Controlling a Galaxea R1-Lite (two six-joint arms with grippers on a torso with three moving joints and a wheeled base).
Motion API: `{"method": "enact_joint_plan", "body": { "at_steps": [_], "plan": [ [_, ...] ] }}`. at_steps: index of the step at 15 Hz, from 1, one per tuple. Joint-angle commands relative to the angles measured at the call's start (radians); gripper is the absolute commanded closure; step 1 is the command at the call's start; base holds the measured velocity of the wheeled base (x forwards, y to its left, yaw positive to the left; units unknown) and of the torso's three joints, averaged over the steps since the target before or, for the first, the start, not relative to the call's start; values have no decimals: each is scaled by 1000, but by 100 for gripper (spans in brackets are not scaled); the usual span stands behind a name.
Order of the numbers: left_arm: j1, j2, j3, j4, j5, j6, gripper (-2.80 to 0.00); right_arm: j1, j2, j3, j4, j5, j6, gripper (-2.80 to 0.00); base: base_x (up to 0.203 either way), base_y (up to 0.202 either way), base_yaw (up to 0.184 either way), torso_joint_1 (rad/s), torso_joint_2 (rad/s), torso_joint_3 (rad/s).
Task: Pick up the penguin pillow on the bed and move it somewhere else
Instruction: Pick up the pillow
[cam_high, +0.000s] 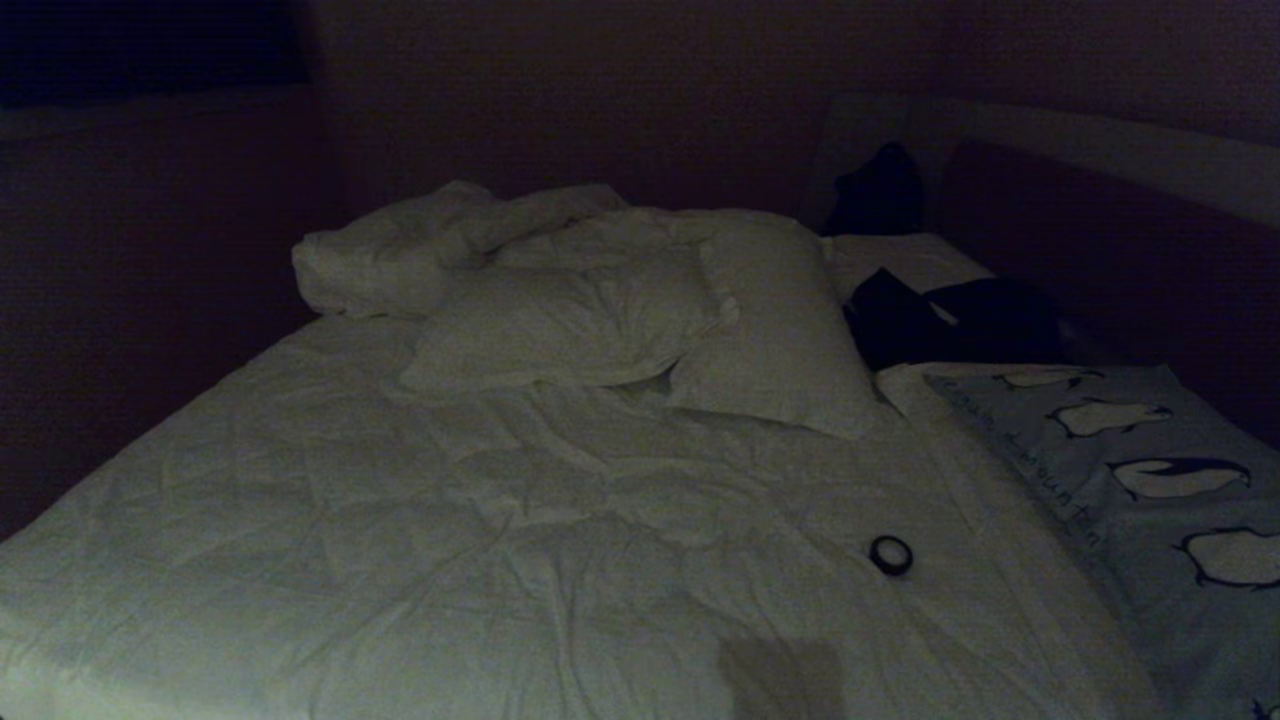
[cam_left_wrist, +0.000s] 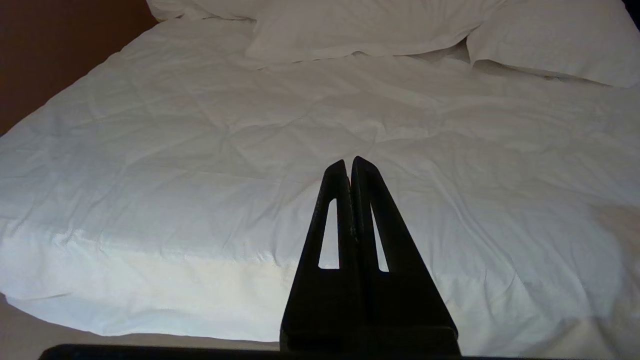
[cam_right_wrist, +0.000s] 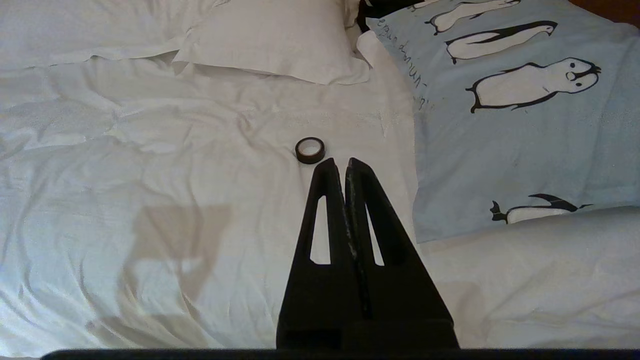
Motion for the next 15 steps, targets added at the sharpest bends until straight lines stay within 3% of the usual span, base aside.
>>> {"method": "enact_joint_plan", "body": {
  "at_steps": [1,15],
  "plan": [
    [0,0,2,0,1,0,0,0,0,0,0,0,0,0,0,0,0,0,0,0],
    [0,0,2,0,1,0,0,0,0,0,0,-2,0,0,0,0,0,0,0,0]
  ]
}}
